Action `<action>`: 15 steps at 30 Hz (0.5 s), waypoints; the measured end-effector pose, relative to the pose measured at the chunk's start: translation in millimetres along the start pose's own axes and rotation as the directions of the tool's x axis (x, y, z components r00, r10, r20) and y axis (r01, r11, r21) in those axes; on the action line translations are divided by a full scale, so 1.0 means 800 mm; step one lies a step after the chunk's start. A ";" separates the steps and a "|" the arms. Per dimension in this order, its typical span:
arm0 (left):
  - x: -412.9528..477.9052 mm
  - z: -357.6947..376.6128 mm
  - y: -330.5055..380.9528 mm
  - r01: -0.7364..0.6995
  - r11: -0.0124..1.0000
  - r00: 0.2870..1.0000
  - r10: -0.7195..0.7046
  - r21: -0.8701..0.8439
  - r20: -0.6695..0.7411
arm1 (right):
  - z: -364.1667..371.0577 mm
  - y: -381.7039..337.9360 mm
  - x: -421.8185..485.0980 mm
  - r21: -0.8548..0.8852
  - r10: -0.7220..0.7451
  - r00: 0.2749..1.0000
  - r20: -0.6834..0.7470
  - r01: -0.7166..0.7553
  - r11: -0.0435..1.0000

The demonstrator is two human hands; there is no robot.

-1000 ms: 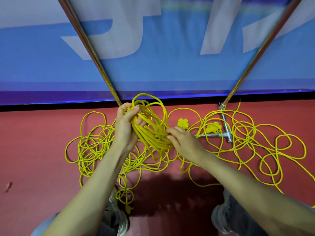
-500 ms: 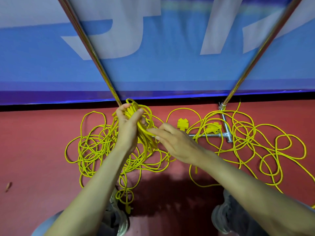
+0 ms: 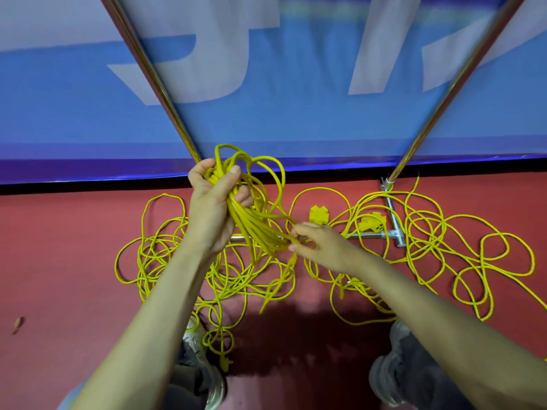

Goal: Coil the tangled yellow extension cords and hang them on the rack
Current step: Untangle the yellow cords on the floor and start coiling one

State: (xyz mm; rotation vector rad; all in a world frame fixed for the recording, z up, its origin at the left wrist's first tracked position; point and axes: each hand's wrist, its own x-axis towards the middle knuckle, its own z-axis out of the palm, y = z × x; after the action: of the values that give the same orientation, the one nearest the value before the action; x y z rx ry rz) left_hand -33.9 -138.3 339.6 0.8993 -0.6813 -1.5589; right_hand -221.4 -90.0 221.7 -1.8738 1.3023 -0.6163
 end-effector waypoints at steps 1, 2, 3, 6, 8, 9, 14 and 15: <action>-0.001 0.001 0.000 0.006 1.000 1.000 -0.006 0.002 0.006 | 0.001 0.003 0.000 -0.091 -0.032 0.999 -0.013 0.031 0.995; -0.002 0.001 0.001 0.012 1.000 1.000 -0.012 0.000 0.005 | 0.003 0.008 -0.001 -0.193 -0.048 0.998 -0.031 0.041 0.980; -0.002 0.001 0.001 0.020 1.000 1.000 -0.020 -0.004 0.003 | 0.004 0.011 -0.002 -0.281 -0.049 0.997 -0.054 0.032 0.959; -0.002 -0.001 0.000 0.031 0.999 1.000 -0.031 0.018 0.003 | -0.001 0.014 -0.005 -0.317 0.041 0.999 -0.035 -0.050 0.947; -0.002 0.000 0.001 0.031 0.999 0.999 -0.032 0.033 0.009 | -0.004 0.013 -0.006 -0.282 0.075 0.996 0.042 -0.061 0.957; -0.001 -0.001 0.003 0.032 0.999 0.999 -0.033 0.025 0.010 | -0.005 0.015 -0.008 -0.256 0.101 0.991 0.090 -0.075 0.964; 0.007 -0.018 0.001 0.031 0.984 0.997 -0.042 0.176 0.063 | -0.022 0.022 -0.002 0.136 0.415 0.909 0.016 -0.414 0.900; 0.007 -0.022 -0.006 0.025 0.964 0.993 -0.054 0.265 0.103 | -0.029 0.021 0.003 0.199 0.457 0.889 -0.024 -0.444 0.874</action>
State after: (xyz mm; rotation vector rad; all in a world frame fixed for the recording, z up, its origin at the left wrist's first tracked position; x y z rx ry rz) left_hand -21.7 -142.4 325.3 1.0333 -0.9713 -1.5856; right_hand -247.2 -102.9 222.4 -1.3369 1.6011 -0.5352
